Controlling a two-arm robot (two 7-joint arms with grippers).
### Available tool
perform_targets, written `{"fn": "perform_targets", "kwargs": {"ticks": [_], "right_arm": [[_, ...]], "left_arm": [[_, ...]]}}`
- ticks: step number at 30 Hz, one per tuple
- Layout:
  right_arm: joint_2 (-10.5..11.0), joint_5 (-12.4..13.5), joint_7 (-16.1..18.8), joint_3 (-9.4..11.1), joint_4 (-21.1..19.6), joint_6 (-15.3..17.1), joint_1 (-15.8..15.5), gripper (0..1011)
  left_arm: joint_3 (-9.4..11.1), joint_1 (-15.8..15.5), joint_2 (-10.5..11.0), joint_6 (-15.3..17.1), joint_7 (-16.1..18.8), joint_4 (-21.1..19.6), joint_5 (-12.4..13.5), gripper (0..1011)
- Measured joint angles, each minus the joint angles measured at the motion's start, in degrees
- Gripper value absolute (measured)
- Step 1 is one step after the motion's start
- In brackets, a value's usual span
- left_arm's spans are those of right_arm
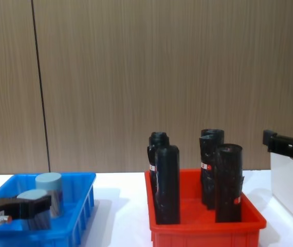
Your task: Pick the cotton swabs from the blue box and place them into the white box.
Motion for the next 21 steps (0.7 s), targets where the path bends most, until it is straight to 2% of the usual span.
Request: {"fn": "perform_targets", "kwargs": {"ticks": [4,10,17,21], "right_arm": [[0.00,0.00,0.00,0.00,0.00,0.00,0.00,1002],[0.00,0.00,0.00,0.00,0.00,0.00,0.00,1002],[0.00,0.00,0.00,0.00,0.00,0.00,0.00,1002],[0.00,0.00,0.00,0.00,0.00,0.00,0.00,1002]], "left_arm": [[-0.10,0.34,0.20,-0.27,-0.06,-1.44,0.42,665],[-0.39,1.20,0.94,0.14,-0.02,-5.79,1.57,665],[-0.70,1.90,1.97,2.16,-0.84,-12.08,3.08,665],[-0.80,1.94,2.49,4.02,-2.46,-15.77,4.17,665]]}}
